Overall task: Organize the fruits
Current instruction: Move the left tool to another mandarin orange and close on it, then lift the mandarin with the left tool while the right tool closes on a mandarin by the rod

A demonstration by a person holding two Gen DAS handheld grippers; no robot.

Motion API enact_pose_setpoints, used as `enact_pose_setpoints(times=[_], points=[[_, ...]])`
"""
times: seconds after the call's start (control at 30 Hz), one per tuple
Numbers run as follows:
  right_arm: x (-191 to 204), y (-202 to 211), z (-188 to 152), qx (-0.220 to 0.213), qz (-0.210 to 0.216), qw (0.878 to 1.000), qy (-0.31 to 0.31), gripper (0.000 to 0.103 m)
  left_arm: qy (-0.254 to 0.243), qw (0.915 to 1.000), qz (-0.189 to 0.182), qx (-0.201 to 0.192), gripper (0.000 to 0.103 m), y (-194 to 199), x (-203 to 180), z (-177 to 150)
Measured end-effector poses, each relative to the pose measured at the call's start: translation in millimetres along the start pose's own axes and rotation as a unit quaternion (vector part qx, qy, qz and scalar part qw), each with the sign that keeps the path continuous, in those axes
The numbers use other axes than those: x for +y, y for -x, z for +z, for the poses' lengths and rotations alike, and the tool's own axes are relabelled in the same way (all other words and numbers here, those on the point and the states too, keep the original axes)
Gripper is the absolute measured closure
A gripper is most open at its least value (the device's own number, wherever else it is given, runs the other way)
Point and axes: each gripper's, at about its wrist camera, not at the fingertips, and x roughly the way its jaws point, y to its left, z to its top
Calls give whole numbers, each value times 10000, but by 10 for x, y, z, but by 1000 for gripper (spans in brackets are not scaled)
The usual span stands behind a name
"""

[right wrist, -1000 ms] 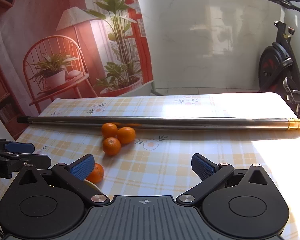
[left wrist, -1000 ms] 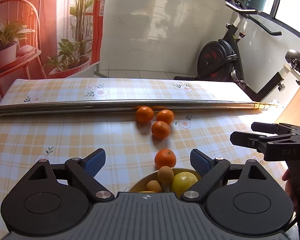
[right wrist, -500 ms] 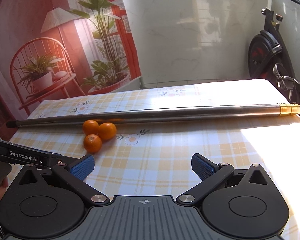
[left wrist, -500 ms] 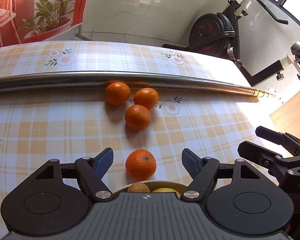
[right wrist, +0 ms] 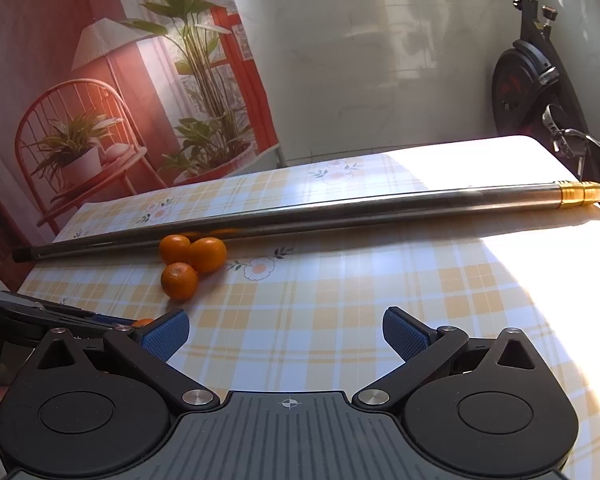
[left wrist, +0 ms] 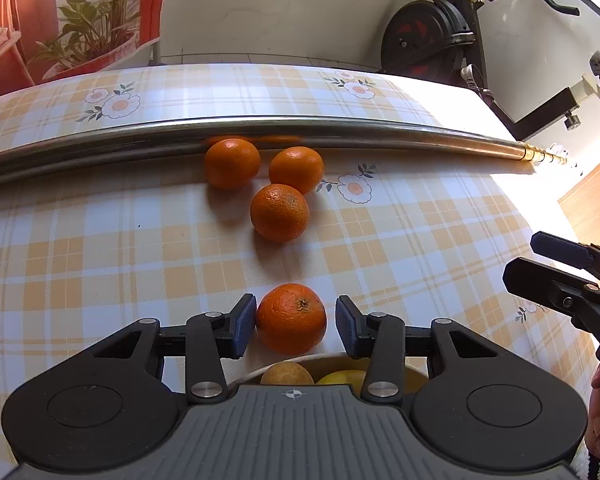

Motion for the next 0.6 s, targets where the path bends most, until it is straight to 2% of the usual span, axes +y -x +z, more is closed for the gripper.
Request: enact_pose_setpoints(times=[0.03,0.4,0.6], points=[[-5,-5,-2,14,4,10000,-20,1,24,10000,-2,-38,63,3,13,-7],[20,-19,11,22,119,9999,116,4,259,9986,-16,-469,63,235,218,-83],[79,-91,82,91,419,9988,256,20,423,9962,39,-754,63,427,333,-137]])
